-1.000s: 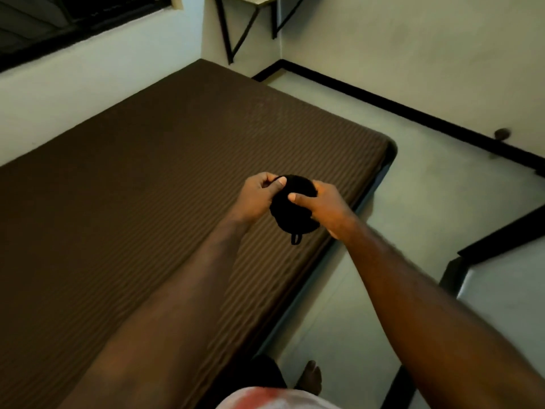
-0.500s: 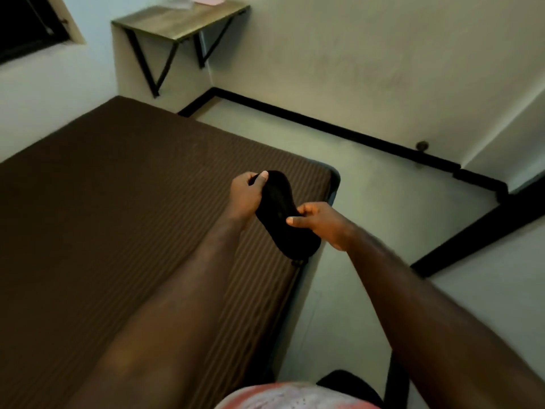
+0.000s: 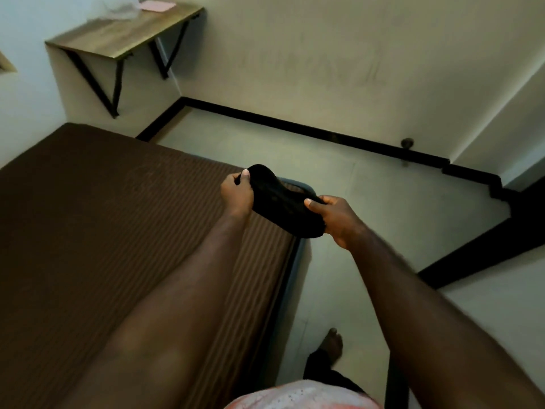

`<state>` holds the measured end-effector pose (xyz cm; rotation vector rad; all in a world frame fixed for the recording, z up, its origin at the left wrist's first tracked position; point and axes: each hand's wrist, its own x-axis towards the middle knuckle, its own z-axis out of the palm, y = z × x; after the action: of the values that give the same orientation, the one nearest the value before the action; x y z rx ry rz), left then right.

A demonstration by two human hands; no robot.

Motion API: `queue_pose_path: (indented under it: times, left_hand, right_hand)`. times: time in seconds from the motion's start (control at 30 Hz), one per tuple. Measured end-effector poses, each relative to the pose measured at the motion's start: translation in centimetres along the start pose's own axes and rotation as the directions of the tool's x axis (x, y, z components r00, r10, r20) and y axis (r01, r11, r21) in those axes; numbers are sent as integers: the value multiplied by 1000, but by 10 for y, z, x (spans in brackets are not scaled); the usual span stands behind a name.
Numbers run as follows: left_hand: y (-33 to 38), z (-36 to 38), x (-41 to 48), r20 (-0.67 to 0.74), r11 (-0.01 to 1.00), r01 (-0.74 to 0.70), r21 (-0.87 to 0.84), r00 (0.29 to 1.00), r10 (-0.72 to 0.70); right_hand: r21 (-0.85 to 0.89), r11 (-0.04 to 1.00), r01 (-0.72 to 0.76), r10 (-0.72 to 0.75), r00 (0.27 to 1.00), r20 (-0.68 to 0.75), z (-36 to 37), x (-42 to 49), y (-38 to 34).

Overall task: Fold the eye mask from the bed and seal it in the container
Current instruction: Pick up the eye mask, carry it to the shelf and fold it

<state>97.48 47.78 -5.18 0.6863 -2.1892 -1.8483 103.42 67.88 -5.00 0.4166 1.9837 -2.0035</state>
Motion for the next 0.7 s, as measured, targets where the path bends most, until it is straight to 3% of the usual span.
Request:
queue_pose_path:
  times: [0.17, 0.43, 0.7]
  left_hand:
    - [20, 98, 27, -35, 970, 179, -165, 982, -187]
    - [38, 187, 66, -116, 887, 290, -360, 929, -351]
    - [49, 262, 149, -183, 793, 345, -503, 854, -487]
  right_hand:
    - [190, 982, -27, 42, 996, -77, -73, 58, -32]
    - [469, 879, -82, 89, 996, 6, -143, 142, -63]
    - [376, 926, -26, -10, 996, 91, -161, 261, -109]
